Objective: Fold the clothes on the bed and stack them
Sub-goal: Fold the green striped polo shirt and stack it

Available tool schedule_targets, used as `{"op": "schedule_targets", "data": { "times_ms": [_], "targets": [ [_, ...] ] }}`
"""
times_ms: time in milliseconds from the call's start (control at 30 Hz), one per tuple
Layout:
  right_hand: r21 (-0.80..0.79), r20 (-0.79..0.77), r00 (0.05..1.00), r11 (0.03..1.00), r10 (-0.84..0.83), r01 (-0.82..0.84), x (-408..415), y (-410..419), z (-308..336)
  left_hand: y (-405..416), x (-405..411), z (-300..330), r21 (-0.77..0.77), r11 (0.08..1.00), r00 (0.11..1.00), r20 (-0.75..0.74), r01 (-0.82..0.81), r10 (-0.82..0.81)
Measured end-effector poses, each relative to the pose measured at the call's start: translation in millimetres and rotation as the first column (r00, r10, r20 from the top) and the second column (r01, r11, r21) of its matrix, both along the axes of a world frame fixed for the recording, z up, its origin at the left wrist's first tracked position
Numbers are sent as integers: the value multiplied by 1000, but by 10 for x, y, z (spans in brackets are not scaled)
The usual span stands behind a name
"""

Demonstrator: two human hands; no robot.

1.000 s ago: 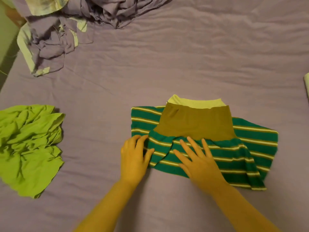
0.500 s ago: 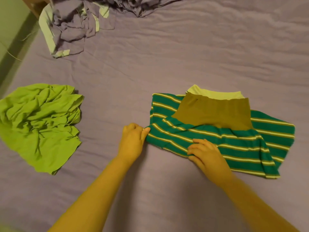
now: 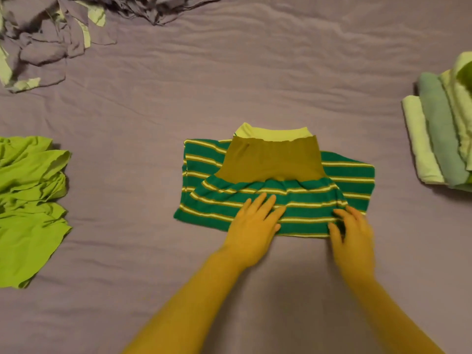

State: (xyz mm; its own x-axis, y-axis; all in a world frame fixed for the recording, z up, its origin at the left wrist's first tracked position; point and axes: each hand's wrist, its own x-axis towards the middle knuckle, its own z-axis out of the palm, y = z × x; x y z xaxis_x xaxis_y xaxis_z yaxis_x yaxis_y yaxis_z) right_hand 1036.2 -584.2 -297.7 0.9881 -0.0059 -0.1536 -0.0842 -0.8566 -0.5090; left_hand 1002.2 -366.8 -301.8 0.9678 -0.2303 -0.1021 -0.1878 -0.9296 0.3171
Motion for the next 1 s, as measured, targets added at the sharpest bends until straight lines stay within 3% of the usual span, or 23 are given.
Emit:
{"op": "schedule_targets", "data": {
  "times_ms": [133, 233, 333, 467, 600, 700, 800, 900, 1000],
  "targets": [
    [96, -89, 991, 989, -101, 109, 86, -181, 10, -655, 71, -153, 86, 996, 983, -185, 36, -20],
    [133, -189, 974, 979, -127, 154, 199, -238, 24, -785, 49, -217, 158, 987, 977, -207, -8, 41],
    [147, -286, 958, 989, 29, 14, 304, -401, 73, -827, 63, -203, 124, 990, 986, -145, -66, 83],
    [24, -340, 929, 989, 147, -148, 454, -761, 85, -1011, 125, -133, 105, 984, 988, -36, -145, 149],
    [109, -207, 969, 988, 133, -112, 622, -786, 64, -1398, 197, -94, -1, 1000, 999, 35, -10, 10],
    [224, -87, 996, 975, 4, 15, 905, -741, 81, -1691, 333, -104, -67, 997, 998, -40, -40, 38],
    [367, -231, 971, 920, -54, 139, 1208, -667, 111, -1905, 471, -123, -15, 995, 982, -164, -99, 95],
    [271, -318, 946, 962, 70, 20, 1411, -601, 73, -2024, 588, -113, 50, 985, 946, -275, -165, 173],
    [276, -394, 913, 961, 109, 4, 1491, -554, 89, -1987, 733, -65, 2, 976, 937, -279, -217, 209]
  ]
}}
